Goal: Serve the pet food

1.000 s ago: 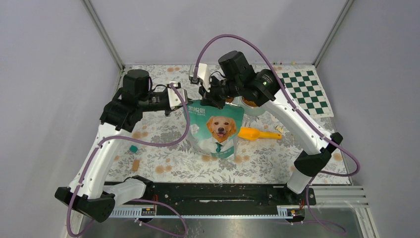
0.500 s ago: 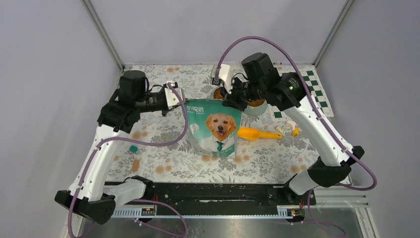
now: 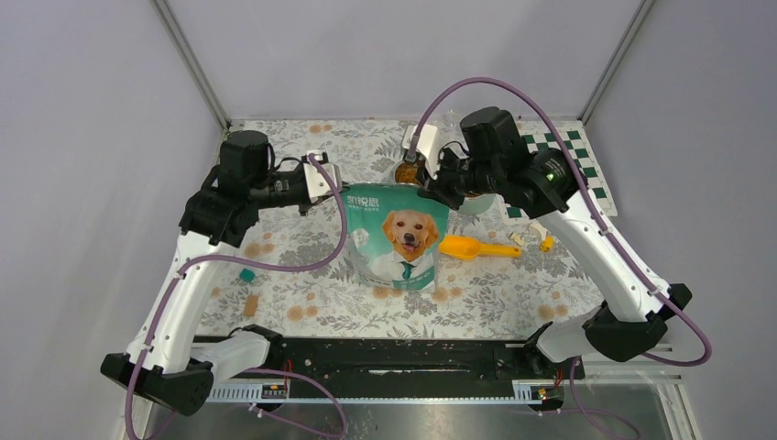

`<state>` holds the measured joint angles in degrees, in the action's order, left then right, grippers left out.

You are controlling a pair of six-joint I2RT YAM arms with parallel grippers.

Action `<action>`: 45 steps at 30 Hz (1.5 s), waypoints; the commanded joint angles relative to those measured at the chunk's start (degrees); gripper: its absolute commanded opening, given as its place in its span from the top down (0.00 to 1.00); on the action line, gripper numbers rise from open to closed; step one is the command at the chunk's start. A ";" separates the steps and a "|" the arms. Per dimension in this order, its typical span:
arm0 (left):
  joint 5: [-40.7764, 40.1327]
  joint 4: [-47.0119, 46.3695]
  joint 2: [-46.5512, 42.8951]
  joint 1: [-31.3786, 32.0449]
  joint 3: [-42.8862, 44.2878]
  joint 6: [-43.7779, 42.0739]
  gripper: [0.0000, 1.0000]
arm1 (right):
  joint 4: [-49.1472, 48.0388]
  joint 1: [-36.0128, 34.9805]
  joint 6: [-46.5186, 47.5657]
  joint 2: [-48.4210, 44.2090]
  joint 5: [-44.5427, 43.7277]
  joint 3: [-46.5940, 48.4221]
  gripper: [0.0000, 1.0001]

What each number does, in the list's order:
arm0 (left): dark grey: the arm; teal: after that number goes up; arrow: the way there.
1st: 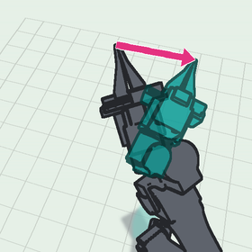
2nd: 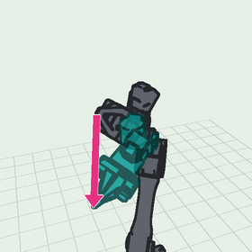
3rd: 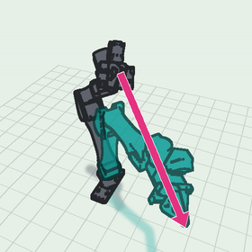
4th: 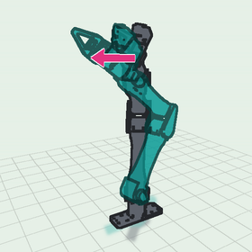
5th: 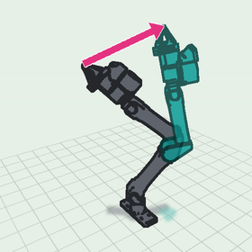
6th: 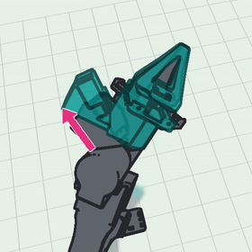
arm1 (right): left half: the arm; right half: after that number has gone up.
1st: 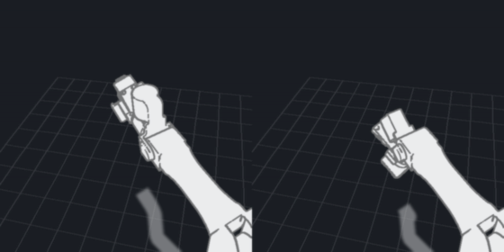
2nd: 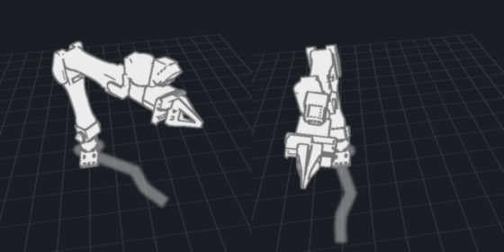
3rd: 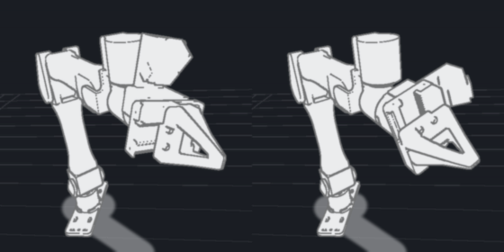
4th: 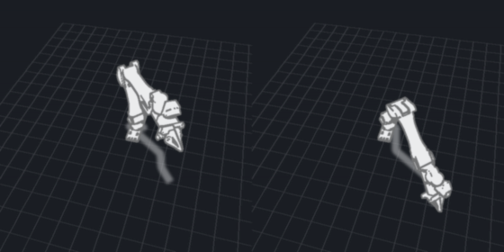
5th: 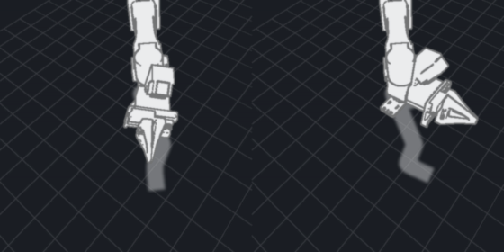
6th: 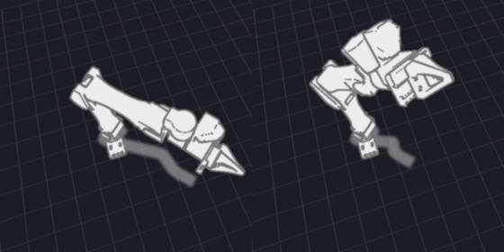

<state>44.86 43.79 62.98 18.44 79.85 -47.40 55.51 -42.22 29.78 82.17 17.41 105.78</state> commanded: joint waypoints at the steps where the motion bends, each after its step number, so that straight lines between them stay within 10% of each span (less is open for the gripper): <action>1: -15.34 2.90 -2.53 -4.81 0.30 -1.76 1.00 | 16.95 6.22 0.24 -8.14 -17.14 -0.51 0.91; 21: -4.72 2.28 -2.34 -4.75 2.01 1.81 1.00 | 15.71 7.02 -2.58 -9.30 -8.38 -0.35 1.00; 29: 1.47 -6.69 -1.41 1.85 2.93 9.28 0.37 | 13.09 7.00 -6.41 -2.69 5.26 3.03 0.67; 45: -4.61 -9.98 7.91 14.17 8.72 9.31 0.22 | 0.87 7.03 -6.98 -1.15 13.32 -1.88 0.57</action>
<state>42.37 38.44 68.84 30.28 85.71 -38.92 61.93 -35.20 24.34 80.14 27.22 105.30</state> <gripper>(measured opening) 0.772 0.455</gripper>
